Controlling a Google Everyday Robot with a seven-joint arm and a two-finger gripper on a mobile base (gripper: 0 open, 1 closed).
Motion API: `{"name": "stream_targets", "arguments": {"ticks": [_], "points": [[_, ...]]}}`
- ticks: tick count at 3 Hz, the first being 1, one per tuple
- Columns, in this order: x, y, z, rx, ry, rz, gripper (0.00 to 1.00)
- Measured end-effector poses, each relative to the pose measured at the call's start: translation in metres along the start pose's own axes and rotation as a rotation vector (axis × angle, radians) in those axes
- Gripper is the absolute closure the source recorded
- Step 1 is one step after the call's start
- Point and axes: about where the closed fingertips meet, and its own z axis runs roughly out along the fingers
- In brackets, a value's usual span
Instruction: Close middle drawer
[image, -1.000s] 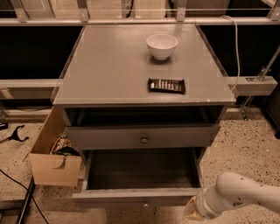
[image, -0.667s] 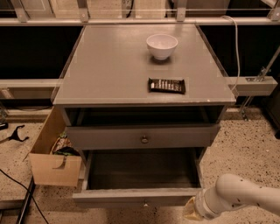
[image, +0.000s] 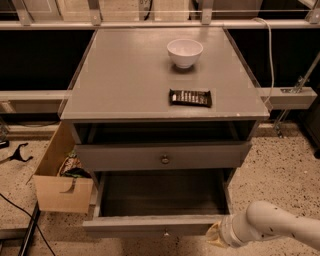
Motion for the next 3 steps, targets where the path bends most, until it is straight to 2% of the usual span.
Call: {"name": "stream_targets", "arguments": {"ticks": [1, 3], "points": [[-0.011, -0.018, 0.012, 0.050, -0.070, -0.029, 1.00], [-0.030, -0.039, 0.021, 0.139, -0.184, -0.089, 1.00]]}}
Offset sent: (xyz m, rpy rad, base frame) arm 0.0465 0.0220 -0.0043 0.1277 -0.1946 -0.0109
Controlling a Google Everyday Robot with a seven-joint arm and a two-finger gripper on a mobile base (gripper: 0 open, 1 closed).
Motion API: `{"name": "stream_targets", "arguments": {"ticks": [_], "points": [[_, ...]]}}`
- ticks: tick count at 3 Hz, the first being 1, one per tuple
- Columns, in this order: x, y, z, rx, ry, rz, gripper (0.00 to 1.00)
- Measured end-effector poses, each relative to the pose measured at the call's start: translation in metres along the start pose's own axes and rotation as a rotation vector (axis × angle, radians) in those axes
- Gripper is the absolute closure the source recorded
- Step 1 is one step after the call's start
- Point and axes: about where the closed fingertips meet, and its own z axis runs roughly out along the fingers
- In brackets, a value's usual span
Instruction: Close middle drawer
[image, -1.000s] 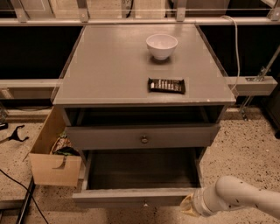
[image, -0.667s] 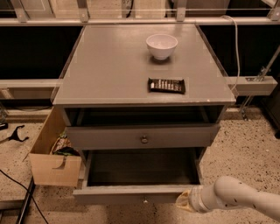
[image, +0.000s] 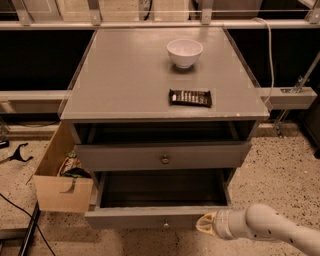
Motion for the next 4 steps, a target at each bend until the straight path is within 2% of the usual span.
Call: {"name": "stream_targets", "arguments": {"ticks": [1, 3, 4], "points": [[-0.011, -0.014, 0.012, 0.045, -0.058, -0.047, 1.00], [-0.013, -0.017, 0.015, 0.059, -0.067, -0.061, 1.00], [-0.017, -0.027, 0.022, 0.093, -0.096, -0.083, 1.00]]}}
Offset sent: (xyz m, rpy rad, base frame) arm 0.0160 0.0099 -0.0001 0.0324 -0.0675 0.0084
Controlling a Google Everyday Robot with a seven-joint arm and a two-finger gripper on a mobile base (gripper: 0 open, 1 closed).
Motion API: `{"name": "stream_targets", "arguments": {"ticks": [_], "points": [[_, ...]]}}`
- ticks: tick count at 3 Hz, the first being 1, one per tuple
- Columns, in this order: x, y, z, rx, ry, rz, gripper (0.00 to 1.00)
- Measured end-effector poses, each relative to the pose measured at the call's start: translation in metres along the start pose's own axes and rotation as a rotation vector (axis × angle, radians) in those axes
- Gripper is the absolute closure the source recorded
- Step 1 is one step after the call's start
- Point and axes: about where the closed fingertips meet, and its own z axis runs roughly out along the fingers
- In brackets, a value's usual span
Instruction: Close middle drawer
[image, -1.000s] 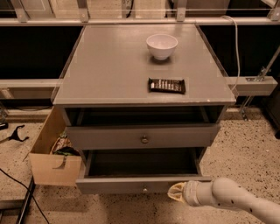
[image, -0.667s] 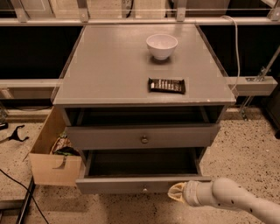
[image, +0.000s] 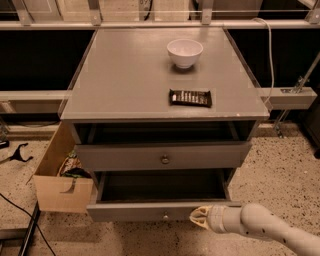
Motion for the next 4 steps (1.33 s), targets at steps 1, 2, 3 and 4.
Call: {"name": "stream_targets", "arguments": {"ticks": [1, 2, 3, 4], "points": [[-0.006, -0.021, 0.014, 0.052, -0.031, -0.027, 1.00], [-0.010, -0.037, 0.024, 0.083, -0.046, -0.042, 1.00], [-0.014, -0.056, 0.036, 0.120, -0.063, -0.049, 1.00], [-0.018, -0.075, 0.046, 0.155, -0.076, -0.052, 1.00]]}}
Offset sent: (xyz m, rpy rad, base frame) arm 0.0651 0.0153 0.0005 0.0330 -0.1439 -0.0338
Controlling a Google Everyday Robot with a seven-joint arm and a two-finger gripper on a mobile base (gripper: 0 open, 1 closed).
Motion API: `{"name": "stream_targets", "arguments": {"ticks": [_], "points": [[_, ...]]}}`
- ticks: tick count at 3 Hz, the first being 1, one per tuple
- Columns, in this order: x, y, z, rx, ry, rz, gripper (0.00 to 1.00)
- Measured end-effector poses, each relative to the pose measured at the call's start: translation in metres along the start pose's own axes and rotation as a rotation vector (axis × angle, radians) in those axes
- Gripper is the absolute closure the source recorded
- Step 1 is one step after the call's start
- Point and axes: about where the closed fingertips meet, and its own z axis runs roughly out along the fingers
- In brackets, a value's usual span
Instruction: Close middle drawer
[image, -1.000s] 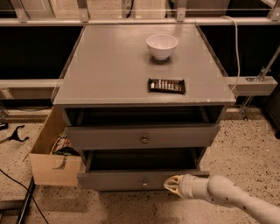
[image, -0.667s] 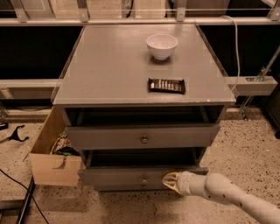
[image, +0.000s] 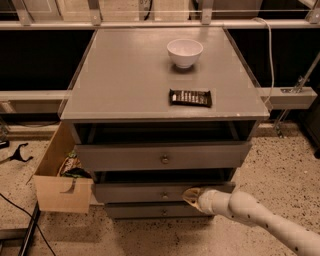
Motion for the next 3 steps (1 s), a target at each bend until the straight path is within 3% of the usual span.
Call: {"name": "stream_targets", "arguments": {"ticks": [2, 3], "points": [[0.0037, -0.0218, 0.0197, 0.048, -0.012, 0.009, 1.00], [0.0013, -0.0163, 0.0160, 0.024, -0.011, -0.004, 1.00]]}}
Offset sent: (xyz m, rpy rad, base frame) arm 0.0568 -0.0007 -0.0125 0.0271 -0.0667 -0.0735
